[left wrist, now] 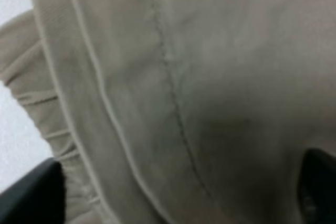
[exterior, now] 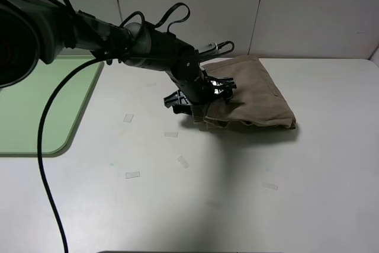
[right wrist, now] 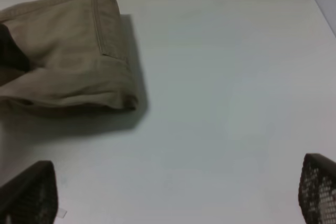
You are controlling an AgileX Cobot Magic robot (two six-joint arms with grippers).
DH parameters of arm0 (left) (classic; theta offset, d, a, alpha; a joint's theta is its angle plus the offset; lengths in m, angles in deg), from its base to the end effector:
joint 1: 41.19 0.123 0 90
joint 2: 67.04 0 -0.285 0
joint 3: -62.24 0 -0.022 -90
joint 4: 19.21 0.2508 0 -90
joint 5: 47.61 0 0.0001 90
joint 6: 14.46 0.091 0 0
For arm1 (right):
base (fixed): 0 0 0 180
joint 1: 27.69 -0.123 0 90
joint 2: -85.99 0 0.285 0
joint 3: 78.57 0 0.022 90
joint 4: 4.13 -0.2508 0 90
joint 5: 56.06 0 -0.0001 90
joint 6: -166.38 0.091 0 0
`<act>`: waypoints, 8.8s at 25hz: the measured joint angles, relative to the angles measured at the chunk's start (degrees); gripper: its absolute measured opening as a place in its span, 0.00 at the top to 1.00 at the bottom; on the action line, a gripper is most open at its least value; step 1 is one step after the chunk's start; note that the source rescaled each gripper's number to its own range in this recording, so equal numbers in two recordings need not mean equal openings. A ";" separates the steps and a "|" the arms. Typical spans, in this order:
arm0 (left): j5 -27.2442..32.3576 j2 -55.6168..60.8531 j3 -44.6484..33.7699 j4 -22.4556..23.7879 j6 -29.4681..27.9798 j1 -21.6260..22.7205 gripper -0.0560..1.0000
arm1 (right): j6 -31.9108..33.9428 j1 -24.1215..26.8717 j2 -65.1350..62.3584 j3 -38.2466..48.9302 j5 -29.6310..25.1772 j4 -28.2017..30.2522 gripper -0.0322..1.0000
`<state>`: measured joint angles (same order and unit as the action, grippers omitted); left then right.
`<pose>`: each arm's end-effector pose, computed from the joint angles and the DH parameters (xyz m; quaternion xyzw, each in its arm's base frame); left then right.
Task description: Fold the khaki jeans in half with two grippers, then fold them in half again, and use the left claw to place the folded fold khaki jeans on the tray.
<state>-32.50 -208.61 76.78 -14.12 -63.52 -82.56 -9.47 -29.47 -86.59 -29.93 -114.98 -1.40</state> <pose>0.3710 -0.3240 0.0948 -0.0267 0.9453 -0.2125 0.2459 -0.0043 -0.0039 0.2796 0.0180 0.8429 0.0040 0.5378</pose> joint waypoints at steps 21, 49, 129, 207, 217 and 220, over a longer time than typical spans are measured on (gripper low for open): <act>-0.59 -1.33 0.46 -0.42 1.57 -0.42 0.56 | 0.00 0.00 0.00 0.00 0.00 -0.11 0.00; 37.11 14.17 2.44 12.02 28.47 10.30 0.79 | 0.00 0.00 0.00 0.00 0.00 -0.16 0.00; 46.95 27.06 2.44 1.97 58.30 55.00 0.00 | 0.00 0.00 -0.04 0.00 0.00 -1.27 0.00; 45.71 134.28 -63.37 -9.56 58.03 39.89 0.00 | 0.00 0.00 -0.04 0.00 0.00 -1.43 0.00; 45.71 134.28 -63.37 -9.56 58.03 39.89 0.00 | 0.00 0.00 -0.04 0.00 0.00 -1.43 0.00; 45.71 134.28 -63.37 -9.56 58.03 39.89 0.00 | 0.00 0.00 -0.04 0.00 0.00 -1.43 0.00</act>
